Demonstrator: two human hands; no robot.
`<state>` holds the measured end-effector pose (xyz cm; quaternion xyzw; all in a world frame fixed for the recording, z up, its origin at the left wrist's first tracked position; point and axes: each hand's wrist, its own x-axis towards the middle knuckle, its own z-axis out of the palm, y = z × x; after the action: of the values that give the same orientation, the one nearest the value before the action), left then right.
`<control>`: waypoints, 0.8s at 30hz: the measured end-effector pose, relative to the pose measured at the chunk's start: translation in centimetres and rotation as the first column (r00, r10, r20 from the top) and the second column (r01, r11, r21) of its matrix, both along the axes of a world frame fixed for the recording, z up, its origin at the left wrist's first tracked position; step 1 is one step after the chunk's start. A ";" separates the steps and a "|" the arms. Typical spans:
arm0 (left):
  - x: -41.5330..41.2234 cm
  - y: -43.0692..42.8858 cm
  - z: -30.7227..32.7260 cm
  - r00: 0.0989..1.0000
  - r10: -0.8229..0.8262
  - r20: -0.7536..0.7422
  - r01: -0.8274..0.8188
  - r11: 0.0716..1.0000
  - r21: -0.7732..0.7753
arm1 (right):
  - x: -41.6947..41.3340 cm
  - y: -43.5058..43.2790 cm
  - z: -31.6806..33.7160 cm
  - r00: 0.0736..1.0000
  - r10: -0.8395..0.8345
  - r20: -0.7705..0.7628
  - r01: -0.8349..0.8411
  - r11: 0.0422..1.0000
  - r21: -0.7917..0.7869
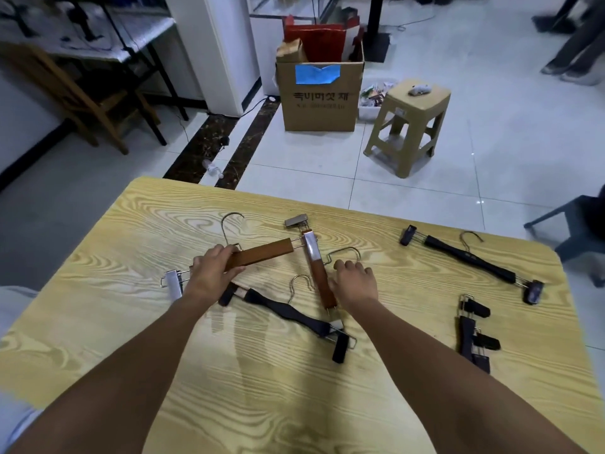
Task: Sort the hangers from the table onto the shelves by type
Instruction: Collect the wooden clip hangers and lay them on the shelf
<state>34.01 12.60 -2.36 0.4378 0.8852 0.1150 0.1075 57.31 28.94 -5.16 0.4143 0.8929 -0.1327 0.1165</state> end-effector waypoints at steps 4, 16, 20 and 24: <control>-1.1 1.0 -0.4 0.999 -0.045 0.019 0.045 0.999 0.029 | -2.1 -0.7 -1.2 0.999 -0.034 0.029 0.035 0.999 -0.040; -3.4 2.3 -2.2 0.997 -0.063 0.050 0.060 0.997 0.051 | -4.7 -0.1 -3.1 0.992 -0.109 0.059 0.109 0.994 -0.002; -4.0 2.2 -2.0 0.998 -0.055 0.030 0.053 0.997 0.047 | -5.1 0.6 -2.5 0.989 -0.146 0.019 0.146 0.989 0.007; -3.8 2.3 -1.4 0.999 -0.050 0.015 0.048 0.996 0.077 | -5.2 1.3 -1.9 0.993 -0.101 0.059 0.096 0.992 0.079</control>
<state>30.18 14.94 -3.78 0.4621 0.8682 0.1500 0.1009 52.14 30.25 -7.06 0.4658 0.8717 -0.0909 0.1220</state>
